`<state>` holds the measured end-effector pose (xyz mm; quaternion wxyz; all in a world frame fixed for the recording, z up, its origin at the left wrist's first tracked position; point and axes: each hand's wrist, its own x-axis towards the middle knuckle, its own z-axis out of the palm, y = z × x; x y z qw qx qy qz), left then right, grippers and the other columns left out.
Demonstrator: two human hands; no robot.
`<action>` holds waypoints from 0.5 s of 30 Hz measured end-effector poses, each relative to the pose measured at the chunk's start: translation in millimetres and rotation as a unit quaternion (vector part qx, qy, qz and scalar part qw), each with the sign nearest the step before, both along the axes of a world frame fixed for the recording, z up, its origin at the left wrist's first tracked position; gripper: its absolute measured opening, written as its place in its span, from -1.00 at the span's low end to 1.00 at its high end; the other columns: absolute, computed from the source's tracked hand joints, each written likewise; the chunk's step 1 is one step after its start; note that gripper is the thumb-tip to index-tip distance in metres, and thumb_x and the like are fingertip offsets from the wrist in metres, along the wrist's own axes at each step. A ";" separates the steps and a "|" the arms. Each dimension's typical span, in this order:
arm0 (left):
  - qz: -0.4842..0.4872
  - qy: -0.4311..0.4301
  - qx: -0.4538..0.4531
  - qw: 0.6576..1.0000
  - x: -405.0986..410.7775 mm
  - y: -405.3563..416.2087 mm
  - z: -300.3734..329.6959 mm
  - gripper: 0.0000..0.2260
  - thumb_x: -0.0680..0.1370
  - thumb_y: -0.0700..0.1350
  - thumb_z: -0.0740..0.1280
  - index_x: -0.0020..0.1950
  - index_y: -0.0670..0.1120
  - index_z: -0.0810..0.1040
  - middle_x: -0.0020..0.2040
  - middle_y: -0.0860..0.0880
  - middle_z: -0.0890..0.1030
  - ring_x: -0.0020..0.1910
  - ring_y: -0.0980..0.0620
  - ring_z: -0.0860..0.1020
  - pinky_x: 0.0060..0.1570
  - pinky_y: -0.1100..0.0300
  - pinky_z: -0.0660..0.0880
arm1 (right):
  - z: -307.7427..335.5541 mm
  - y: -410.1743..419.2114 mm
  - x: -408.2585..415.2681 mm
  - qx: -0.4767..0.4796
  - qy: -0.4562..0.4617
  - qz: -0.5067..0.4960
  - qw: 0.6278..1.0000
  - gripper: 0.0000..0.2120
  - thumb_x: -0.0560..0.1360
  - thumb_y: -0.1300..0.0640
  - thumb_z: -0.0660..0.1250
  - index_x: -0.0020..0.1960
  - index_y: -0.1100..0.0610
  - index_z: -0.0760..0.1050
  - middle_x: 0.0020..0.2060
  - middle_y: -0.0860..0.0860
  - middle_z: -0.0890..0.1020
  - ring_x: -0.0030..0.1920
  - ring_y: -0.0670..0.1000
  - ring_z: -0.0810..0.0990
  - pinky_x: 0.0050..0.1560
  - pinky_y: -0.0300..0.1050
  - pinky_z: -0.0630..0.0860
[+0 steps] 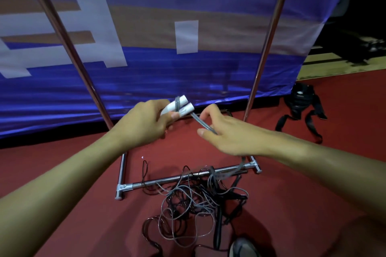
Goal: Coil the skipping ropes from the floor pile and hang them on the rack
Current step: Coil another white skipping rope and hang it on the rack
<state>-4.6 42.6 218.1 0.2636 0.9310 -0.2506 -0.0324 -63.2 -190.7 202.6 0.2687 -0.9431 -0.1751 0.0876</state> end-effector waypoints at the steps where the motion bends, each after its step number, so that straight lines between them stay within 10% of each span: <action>1: 0.012 -0.012 0.032 0.999 0.3 -1.6 -1.7 -0.75 0.64 0.12 0.29 -0.17 0.04 0.52 -0.37 0.17 0.64 -0.36 0.21 0.58 -0.23 0.14 0.46 | 0.7 1.4 -0.6 -0.017 -0.014 0.005 1.000 -0.82 0.69 -0.02 0.19 0.17 0.05 0.26 -0.32 0.01 0.55 -0.28 0.06 0.53 -0.12 0.11 0.50; 6: 0.063 -0.045 0.127 0.989 -2.0 -8.4 -4.0 -0.70 0.64 0.23 0.21 -0.13 0.05 0.43 -0.19 -0.02 0.63 -0.11 -0.19 0.60 -0.05 -0.11 0.58 | 17.3 3.4 -3.2 -0.142 -0.121 0.029 0.982 -0.87 0.69 -0.02 0.18 0.11 0.03 0.37 -0.07 -0.08 0.48 -0.05 0.11 0.54 -0.06 0.01 0.44; 11: 0.045 -0.022 0.169 0.984 -5.4 -15.0 -6.2 -0.68 0.64 0.23 0.21 -0.18 0.06 0.36 -0.16 -0.04 0.60 -0.07 -0.22 0.60 -0.08 -0.03 0.54 | 17.6 7.4 -9.4 -0.303 -0.313 0.100 0.895 -0.79 0.70 -0.02 0.10 0.08 0.03 0.47 -0.12 -0.03 0.63 -0.18 0.14 0.65 -0.35 0.00 0.34; 15: 0.031 -0.008 0.209 0.977 -7.4 -20.1 -4.2 -0.71 0.64 0.23 0.23 -0.10 0.04 0.43 -0.19 0.01 0.62 -0.06 -0.14 0.62 -0.16 0.03 0.45 | 25.2 7.0 -12.2 -0.362 -0.298 0.106 0.877 -0.75 0.70 -0.05 0.08 0.21 0.08 0.41 -0.10 0.02 0.64 -0.17 0.20 0.65 -0.31 0.00 0.24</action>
